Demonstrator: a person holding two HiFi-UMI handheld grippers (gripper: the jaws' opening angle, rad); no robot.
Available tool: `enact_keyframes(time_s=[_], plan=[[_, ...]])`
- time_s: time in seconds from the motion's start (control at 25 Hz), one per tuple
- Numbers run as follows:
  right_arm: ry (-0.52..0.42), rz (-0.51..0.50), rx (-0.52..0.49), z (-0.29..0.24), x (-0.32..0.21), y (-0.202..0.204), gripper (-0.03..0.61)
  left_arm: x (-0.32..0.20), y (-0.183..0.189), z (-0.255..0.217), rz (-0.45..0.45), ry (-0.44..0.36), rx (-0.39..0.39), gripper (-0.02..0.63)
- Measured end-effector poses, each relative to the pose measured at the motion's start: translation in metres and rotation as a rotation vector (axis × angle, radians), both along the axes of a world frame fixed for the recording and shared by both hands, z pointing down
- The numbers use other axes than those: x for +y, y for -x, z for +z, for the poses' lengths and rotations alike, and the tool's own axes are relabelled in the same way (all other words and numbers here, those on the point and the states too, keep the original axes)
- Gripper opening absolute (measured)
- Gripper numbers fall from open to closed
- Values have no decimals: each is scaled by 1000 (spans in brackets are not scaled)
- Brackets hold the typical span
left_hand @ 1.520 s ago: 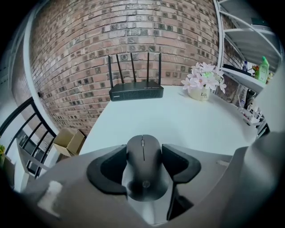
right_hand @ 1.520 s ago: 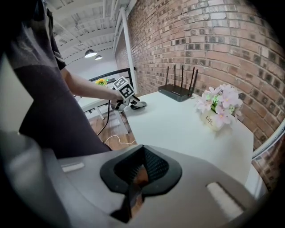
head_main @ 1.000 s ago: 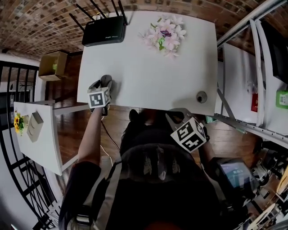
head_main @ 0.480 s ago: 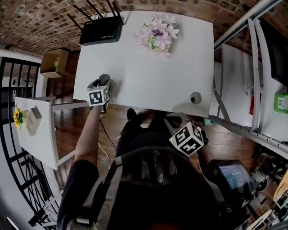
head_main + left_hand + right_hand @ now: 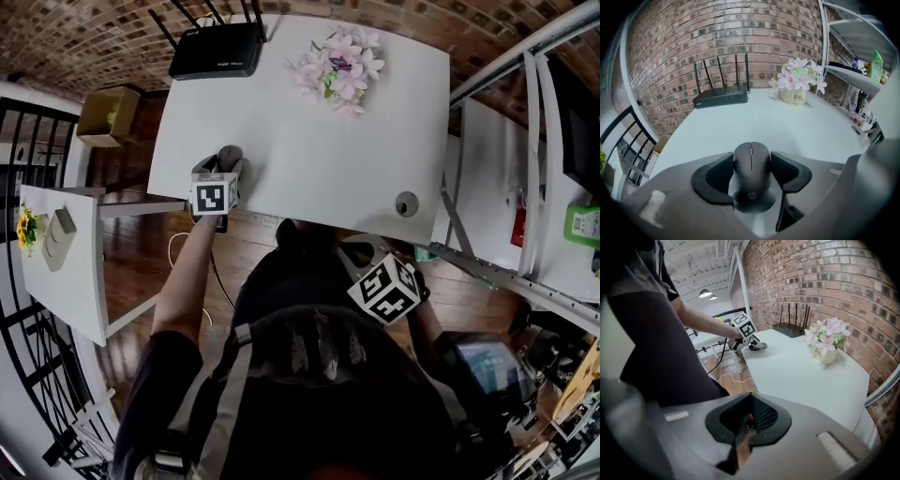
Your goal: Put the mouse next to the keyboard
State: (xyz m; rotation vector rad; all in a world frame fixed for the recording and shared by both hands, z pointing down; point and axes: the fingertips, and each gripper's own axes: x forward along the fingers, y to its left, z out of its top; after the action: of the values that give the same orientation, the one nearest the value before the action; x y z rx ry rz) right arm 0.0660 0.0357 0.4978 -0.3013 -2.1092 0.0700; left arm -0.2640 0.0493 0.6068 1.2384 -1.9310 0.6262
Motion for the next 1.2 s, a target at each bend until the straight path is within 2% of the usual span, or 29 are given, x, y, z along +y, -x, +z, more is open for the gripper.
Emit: enact_keyframes(time_s=[0.12, 0.24, 0.36, 0.44, 0.64, 0.76, 1.04, 1.2], plan=[[-17, 22, 20, -3, 5, 10, 6, -4, -6, -5, 9, -44, 11, 261], [-45, 52, 41, -9, 7, 21, 6, -15, -22, -5, 93, -55, 33, 261], [-74, 74, 62, -13, 10, 34, 6, -22, -31, -8, 172, -67, -1, 261], [-85, 82, 74, -15, 15, 42, 6, -24, -32, -10, 184, -92, -9, 264], [-98, 122, 107, -15, 25, 50, 6, -25, -31, -11, 220, -134, 51, 264], [-98, 152, 112, -17, 27, 51, 6, -33, -32, -12, 235, -149, 62, 262], [-120, 149, 92, -21, 21, 52, 6, -40, -43, -7, 303, -126, 8, 262], [-111, 159, 72, -19, 11, 42, 6, -37, -42, -2, 290, -93, -4, 262]])
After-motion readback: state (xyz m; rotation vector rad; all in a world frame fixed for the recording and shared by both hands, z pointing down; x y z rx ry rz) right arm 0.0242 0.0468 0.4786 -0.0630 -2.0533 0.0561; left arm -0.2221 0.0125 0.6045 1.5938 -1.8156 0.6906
